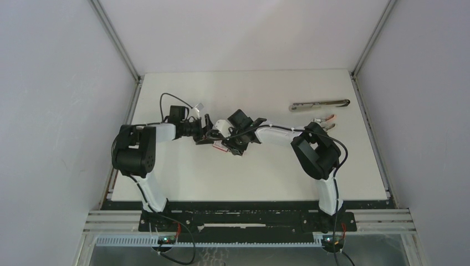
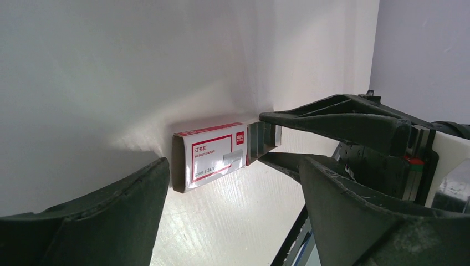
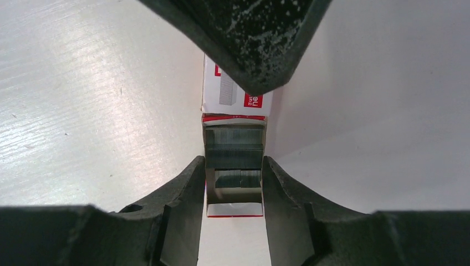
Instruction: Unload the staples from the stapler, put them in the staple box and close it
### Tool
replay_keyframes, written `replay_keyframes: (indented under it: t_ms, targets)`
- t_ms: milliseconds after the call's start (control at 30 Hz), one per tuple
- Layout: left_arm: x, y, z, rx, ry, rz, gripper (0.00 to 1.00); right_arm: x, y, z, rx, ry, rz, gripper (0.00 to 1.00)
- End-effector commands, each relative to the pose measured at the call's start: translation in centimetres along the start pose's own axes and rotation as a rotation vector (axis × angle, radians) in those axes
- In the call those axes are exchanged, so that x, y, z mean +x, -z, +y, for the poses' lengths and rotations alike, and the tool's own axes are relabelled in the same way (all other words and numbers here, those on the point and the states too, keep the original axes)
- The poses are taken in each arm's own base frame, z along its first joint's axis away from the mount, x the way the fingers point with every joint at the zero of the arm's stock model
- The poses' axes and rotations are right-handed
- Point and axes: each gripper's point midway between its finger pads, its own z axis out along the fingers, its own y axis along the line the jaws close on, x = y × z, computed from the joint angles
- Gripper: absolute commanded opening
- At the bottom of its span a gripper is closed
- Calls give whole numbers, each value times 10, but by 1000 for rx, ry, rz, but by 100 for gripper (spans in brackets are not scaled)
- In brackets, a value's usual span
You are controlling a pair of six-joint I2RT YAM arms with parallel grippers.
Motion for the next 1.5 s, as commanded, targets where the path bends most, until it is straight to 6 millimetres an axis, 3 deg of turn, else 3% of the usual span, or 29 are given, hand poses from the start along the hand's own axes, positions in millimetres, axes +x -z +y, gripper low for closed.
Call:
replay_keyframes:
  t_ms: [0,100,233,533,900,1200,1467]
  targets:
    - [1,-1,6,9,27,-4,90,-17,12,-7,39,-16,-57,39]
    - [1,-1,9,8,41,-5,72,-18,11,-8,40,-20,-55,39]
    - [2,-2,13,-1,56,-5,59,-18,11,-7,32,-20,-51,39]
    - [4,-4,19,-15,79,-1,47,-19,10,-3,-1,-44,-28,39]
    - [7,-4,21,-15,90,5,45,-16,5,-1,-2,-42,10,39]
    - [4,-3,26,-30,97,-4,56,-13,1,-6,25,-35,35,39]
    - [3,-4,27,-32,98,-4,59,-17,-2,-12,46,-29,35,39]
